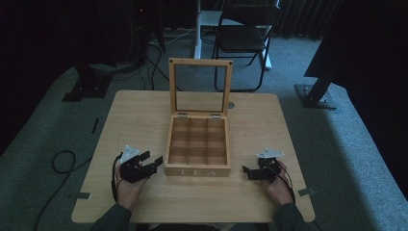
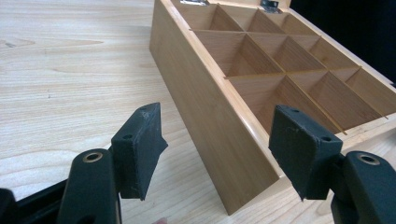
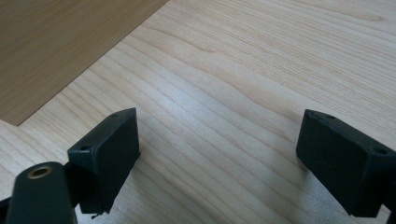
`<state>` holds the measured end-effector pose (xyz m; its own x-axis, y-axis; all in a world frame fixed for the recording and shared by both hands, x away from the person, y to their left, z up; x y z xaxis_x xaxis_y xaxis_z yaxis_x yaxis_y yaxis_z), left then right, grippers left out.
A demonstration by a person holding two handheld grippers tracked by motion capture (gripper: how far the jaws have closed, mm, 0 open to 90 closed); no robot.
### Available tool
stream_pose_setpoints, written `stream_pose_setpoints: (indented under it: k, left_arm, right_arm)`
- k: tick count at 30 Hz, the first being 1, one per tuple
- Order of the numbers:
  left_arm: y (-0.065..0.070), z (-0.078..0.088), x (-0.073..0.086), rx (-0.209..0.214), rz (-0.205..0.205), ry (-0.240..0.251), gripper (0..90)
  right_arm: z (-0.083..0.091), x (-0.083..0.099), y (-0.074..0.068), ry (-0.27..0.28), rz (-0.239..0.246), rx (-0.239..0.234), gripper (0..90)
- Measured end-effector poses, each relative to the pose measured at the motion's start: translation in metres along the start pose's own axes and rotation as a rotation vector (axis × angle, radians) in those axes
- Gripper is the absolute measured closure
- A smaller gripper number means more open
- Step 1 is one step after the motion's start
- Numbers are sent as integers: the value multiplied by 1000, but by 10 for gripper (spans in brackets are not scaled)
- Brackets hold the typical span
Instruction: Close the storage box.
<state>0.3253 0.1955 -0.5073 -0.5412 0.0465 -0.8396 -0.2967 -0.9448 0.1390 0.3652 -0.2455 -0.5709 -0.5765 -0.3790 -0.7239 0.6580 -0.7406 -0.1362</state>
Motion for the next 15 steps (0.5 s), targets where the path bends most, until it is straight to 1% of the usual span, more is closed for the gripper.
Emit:
stream_pose_setpoints:
  k: [2, 4, 7, 11, 15]
  left_arm:
    - [1, -1, 0, 5, -7, -7, 345]
    - [4, -3, -2, 9, -36, -17, 345]
    - [6, -3, -6, 14, -53, -17, 346]
    - [8, -3, -10, 30, -50, -20, 346]
    - [8, -3, -17, 31, -56, -18, 345]
  right_arm:
    - [0, 0, 0, 0, 0, 0, 129]
    - [0, 0, 0, 0, 0, 0, 129]
    - [0, 0, 0, 0, 0, 0, 129]
    - [0, 0, 0, 0, 0, 1, 129]
    - [0, 0, -1, 1, -4, 5, 130]
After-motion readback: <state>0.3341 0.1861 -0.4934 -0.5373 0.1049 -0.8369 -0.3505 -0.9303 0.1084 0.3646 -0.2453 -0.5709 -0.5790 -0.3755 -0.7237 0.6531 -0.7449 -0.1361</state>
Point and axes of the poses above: each handheld gripper's, and its own axes: z roughly backward along the jaws, x roughly out of its underside, y roughly to its right, the point moved 3 cm from there along -z, roughly forward along the jaws, and after that the axes turned 11 degrees about -x, right-handed, at the moved point
